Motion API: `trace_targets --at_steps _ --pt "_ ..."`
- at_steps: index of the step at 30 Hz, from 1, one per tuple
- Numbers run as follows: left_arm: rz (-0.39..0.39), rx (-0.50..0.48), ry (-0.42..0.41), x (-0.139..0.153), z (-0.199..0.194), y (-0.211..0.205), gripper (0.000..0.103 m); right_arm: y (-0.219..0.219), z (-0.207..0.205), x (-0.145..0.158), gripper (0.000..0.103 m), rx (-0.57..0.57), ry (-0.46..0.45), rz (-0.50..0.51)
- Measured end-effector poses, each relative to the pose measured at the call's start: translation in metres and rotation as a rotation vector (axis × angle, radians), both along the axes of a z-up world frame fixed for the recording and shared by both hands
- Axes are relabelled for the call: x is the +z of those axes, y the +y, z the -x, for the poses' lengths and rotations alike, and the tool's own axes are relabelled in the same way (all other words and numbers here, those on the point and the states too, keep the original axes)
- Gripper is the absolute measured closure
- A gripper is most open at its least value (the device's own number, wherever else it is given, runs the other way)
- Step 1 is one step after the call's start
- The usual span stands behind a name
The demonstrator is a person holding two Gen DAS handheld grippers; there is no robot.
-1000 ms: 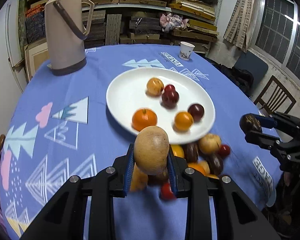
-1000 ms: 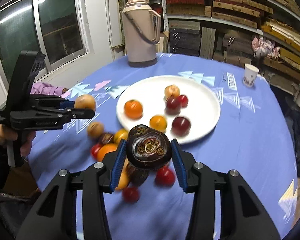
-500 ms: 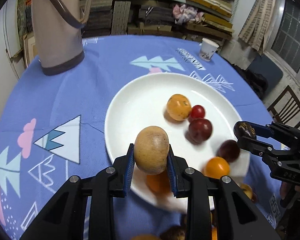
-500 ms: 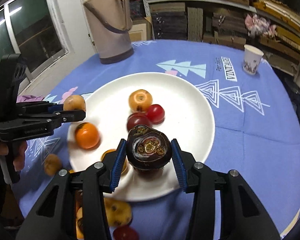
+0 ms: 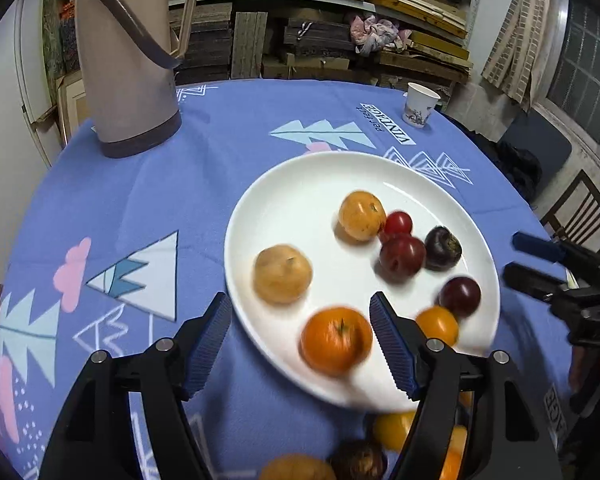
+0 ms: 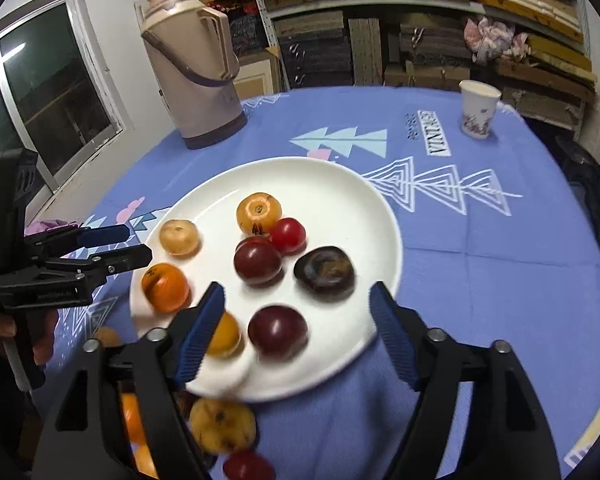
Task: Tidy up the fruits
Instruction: 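Withdraw both open tools from the plate toward the fruit pile, then grasp the striped pale-yellow pepino with the left tool while the right tool grasps a red tomato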
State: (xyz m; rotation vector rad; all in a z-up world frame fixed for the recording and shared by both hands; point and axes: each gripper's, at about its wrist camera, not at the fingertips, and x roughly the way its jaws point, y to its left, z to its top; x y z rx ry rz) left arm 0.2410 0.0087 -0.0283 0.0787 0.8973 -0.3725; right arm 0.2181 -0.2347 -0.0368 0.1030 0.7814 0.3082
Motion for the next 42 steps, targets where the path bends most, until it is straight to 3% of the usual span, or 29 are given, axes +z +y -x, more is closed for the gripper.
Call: trace_targets --at_steps 1,7,10,17,20,25,32,36,42 --pt "-0.001 -0.004 -0.005 0.001 0.006 0.001 0.029 -0.003 0.01 0.003 0.016 -0.007 -0.022 0.003" --pt "0.005 -0.012 0.004 -0.001 0.027 0.003 0.028 -0.011 0.041 0.001 0.015 -0.026 -0.012 -0.028" --pt "-0.01 -0.008 -0.016 0.0 0.044 0.006 0.017 -0.014 0.058 -0.001 0.01 -0.032 -0.011 -0.049" --pt "-0.088 -0.012 -0.068 -0.001 0.078 0.011 0.017 -0.002 0.091 -0.008 0.007 -0.001 -0.008 -0.003" --pt "-0.088 -0.008 -0.066 -0.003 0.088 0.017 0.017 0.003 0.1 -0.009 0.007 0.002 -0.021 0.026" --pt "-0.123 0.004 -0.029 -0.024 0.095 0.022 0.017 0.015 0.115 -0.015 0.007 0.064 -0.032 0.106" --pt "-0.129 -0.009 0.003 -0.043 0.095 0.026 0.016 0.006 0.121 -0.025 0.007 0.056 0.005 0.062" --pt "-0.099 -0.016 0.006 -0.044 0.092 0.03 0.016 0.006 0.121 -0.029 0.007 0.056 0.02 0.048" --pt "-0.114 -0.024 0.008 -0.047 0.092 0.036 0.016 0.011 0.12 -0.028 0.007 0.073 0.025 0.041"
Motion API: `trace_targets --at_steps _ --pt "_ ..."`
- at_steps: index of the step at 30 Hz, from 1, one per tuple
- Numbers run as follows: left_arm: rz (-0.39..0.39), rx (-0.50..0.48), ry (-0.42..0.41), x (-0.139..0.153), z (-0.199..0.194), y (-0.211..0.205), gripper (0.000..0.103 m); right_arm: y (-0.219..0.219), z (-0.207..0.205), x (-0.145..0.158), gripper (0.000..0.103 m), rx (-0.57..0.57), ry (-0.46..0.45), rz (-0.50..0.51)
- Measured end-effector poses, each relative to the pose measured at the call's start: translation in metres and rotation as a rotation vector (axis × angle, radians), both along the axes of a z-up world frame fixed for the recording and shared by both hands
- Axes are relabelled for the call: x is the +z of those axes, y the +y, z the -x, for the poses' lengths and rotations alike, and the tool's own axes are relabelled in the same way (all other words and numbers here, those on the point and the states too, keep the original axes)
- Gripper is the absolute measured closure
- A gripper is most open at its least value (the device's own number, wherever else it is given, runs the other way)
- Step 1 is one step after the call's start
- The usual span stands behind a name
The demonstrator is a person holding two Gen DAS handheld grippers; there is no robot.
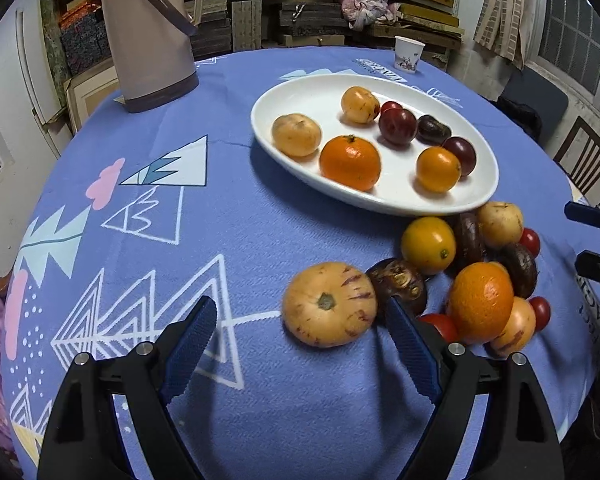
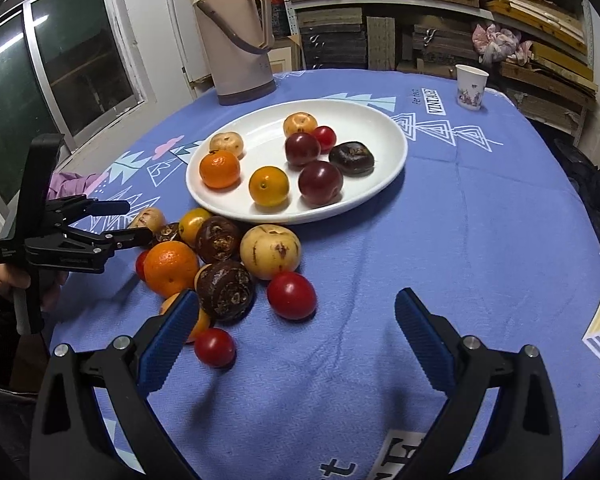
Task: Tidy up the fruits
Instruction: 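Grasp the striped pale-yellow pepino with the left tool while the right tool grasps a red tomato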
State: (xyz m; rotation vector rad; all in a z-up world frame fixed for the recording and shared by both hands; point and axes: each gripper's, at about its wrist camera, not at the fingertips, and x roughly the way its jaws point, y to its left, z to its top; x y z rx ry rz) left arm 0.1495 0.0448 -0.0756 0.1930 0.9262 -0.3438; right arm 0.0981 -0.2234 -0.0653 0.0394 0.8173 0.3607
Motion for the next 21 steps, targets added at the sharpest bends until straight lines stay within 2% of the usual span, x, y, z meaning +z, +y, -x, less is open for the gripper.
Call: trace_targets --at_steps 5,7,11,13,15,18,19,20,21 --pt "0.045 0.025 0.031 -0.004 -0.005 0.009 0.015 0.004 -0.001 0.001 0.007 0.01 0.001 -0.004" --pt "0.04 0.043 0.031 -0.005 -0.009 0.008 0.015 0.007 -0.002 0.001 0.007 0.014 0.003 0.002" --pt "0.019 0.061 0.047 -0.014 -0.02 0.005 0.024 0.009 -0.001 0.0 0.007 0.017 0.016 0.004" --pt "0.001 0.053 0.034 -0.015 -0.02 0.002 0.025 0.008 -0.002 -0.001 0.007 0.013 0.017 0.004" --pt "0.011 0.037 0.03 -0.013 -0.02 0.001 0.037 0.006 -0.002 -0.002 0.007 0.007 0.022 -0.001" --pt "0.04 0.031 0.03 -0.012 -0.023 0.001 0.044 0.005 -0.002 -0.004 0.007 0.002 0.032 -0.008" --pt "0.044 0.026 0.027 -0.012 -0.023 -0.001 0.052 0.005 -0.002 -0.005 0.007 0.004 0.035 -0.009" --pt "0.041 0.023 0.025 -0.011 -0.024 -0.003 0.057 0.006 -0.003 -0.006 0.007 0.005 0.039 -0.006" --pt "0.026 0.03 0.021 -0.012 -0.025 -0.007 0.057 0.007 -0.003 -0.007 0.007 0.003 0.041 -0.001"
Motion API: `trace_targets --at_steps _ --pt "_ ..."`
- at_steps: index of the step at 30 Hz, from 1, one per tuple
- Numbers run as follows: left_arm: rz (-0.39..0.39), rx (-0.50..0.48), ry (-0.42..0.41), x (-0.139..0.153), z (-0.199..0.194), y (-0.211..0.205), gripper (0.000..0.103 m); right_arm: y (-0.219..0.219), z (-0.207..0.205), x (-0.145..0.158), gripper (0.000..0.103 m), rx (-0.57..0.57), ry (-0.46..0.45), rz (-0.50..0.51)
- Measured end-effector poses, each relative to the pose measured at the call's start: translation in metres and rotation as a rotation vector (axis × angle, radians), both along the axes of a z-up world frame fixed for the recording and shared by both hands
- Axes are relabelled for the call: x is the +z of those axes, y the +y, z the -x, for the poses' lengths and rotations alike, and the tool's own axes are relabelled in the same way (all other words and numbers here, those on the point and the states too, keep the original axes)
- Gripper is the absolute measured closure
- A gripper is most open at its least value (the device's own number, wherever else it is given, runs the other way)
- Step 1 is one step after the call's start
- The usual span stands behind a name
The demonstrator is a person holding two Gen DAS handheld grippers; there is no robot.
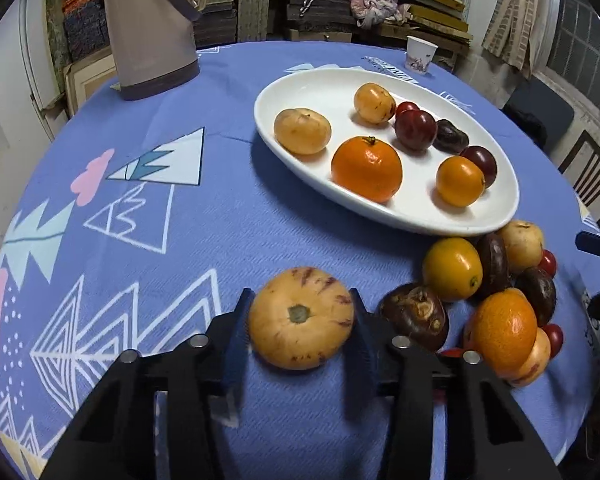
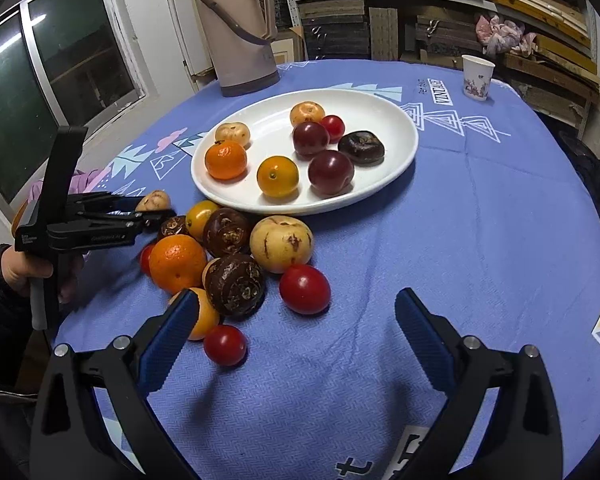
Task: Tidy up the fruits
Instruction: 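Grasp the striped pale-yellow pepino with the left tool while the right tool grasps a red tomato, then carry the pepino onto the plate with the left tool while the right tool places the tomato there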
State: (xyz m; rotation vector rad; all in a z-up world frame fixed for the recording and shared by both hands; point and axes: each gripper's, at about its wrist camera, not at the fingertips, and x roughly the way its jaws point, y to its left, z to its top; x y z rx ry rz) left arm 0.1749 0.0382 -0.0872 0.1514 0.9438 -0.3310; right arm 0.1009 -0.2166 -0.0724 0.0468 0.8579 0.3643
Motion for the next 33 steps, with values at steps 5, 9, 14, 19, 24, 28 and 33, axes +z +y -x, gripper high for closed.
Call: trace_targets --at_steps 5,9,14,19,24,28,33 --pt "0.018 0.014 0.003 0.0 0.001 0.0 0.057 0.002 -0.001 -0.002 0.007 -0.056 -0.023 0.073" --pt "0.005 0.004 0.003 0.0 0.006 0.002 0.057 -0.002 -0.005 -0.004 0.008 -0.108 -0.034 0.157" --pt "0.018 0.014 0.012 0.0 0.002 0.002 0.057 0.009 -0.01 -0.017 0.034 -0.045 0.014 0.209" --pt "0.023 0.01 0.01 0.0 0.002 0.003 0.057 0.019 -0.021 -0.027 0.034 -0.013 0.033 0.224" --pt "0.029 0.008 0.01 0.0 0.001 0.004 0.056 0.028 -0.033 -0.03 0.045 0.017 0.042 0.214" --pt "0.006 0.014 0.004 0.0 0.002 0.001 0.056 0.033 -0.03 -0.03 0.067 0.047 0.042 0.205" --pt "0.034 0.021 0.009 0.0 0.002 0.004 0.057 0.024 -0.025 -0.028 0.072 0.042 0.058 0.167"
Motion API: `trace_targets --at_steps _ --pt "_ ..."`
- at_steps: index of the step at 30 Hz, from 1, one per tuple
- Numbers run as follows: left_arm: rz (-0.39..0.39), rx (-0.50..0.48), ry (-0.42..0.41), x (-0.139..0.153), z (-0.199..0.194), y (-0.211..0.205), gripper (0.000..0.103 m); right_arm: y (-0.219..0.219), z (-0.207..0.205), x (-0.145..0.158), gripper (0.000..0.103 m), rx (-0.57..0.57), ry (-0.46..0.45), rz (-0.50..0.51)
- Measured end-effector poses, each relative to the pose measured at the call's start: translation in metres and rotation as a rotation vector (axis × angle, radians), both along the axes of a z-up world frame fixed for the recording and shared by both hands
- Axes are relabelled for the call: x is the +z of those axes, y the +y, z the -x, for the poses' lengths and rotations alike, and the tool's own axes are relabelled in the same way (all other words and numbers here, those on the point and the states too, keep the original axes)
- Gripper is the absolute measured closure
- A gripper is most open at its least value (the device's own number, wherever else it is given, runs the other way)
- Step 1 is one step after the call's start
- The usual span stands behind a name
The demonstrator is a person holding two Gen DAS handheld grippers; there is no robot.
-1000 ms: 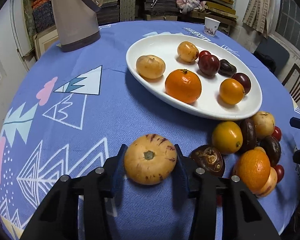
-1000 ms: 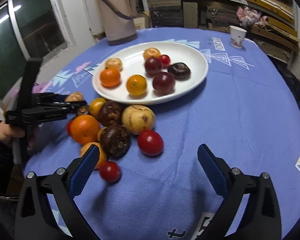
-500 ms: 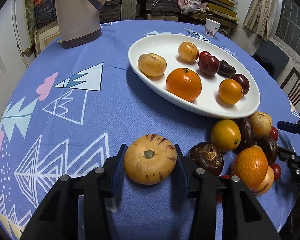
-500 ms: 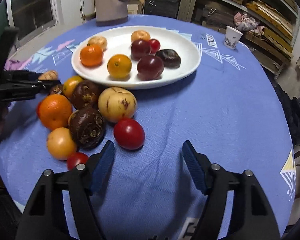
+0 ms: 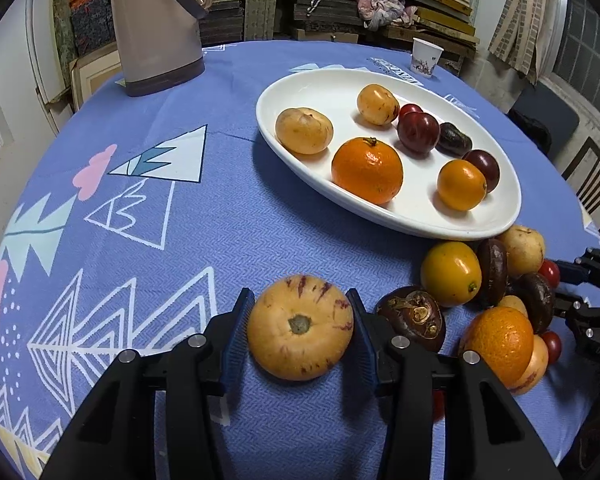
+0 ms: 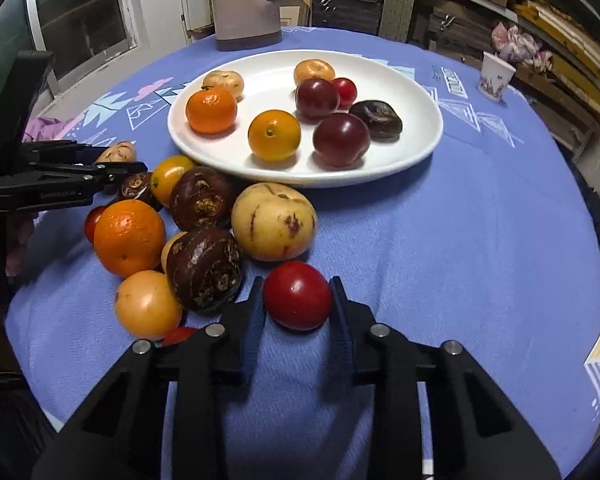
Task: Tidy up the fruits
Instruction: 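Carry the pepino onto the plate with the left tool while the right tool places the tomato there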
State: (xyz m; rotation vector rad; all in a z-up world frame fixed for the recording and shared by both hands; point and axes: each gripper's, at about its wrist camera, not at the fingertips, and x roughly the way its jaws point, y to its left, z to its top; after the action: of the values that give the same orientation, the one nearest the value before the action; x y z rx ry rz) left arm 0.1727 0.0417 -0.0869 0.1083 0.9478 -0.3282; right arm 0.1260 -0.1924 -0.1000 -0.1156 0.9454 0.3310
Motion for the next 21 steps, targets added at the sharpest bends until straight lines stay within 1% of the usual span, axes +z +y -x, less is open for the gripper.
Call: trace_targets --at_steps 2,5,9,12,16,21 --pt "0.006 0.002 0.001 0.0 0.0 0.0 0.057 -0.003 0.003 0.001 0.072 -0.007 -0.002 -0.005" --pt "-0.003 0.004 -0.004 0.0 0.0 -0.001 0.057 -0.01 0.007 0.007 0.072 -0.019 -0.015 -0.038" --pt "0.02 0.011 -0.001 0.002 0.003 0.002 0.057 -0.015 0.014 0.019 0.072 -0.028 -0.046 -0.061" --pt "0.004 0.013 -0.019 0.007 0.01 0.003 0.057 -0.018 0.017 0.026 0.072 -0.031 -0.063 -0.079" --pt "0.016 0.01 -0.056 0.023 0.018 0.005 0.057 -0.019 0.015 0.034 0.072 -0.031 -0.08 -0.087" --pt "0.041 -0.022 -0.114 0.054 0.015 -0.003 0.057 -0.021 0.001 0.053 0.072 -0.029 -0.119 -0.102"
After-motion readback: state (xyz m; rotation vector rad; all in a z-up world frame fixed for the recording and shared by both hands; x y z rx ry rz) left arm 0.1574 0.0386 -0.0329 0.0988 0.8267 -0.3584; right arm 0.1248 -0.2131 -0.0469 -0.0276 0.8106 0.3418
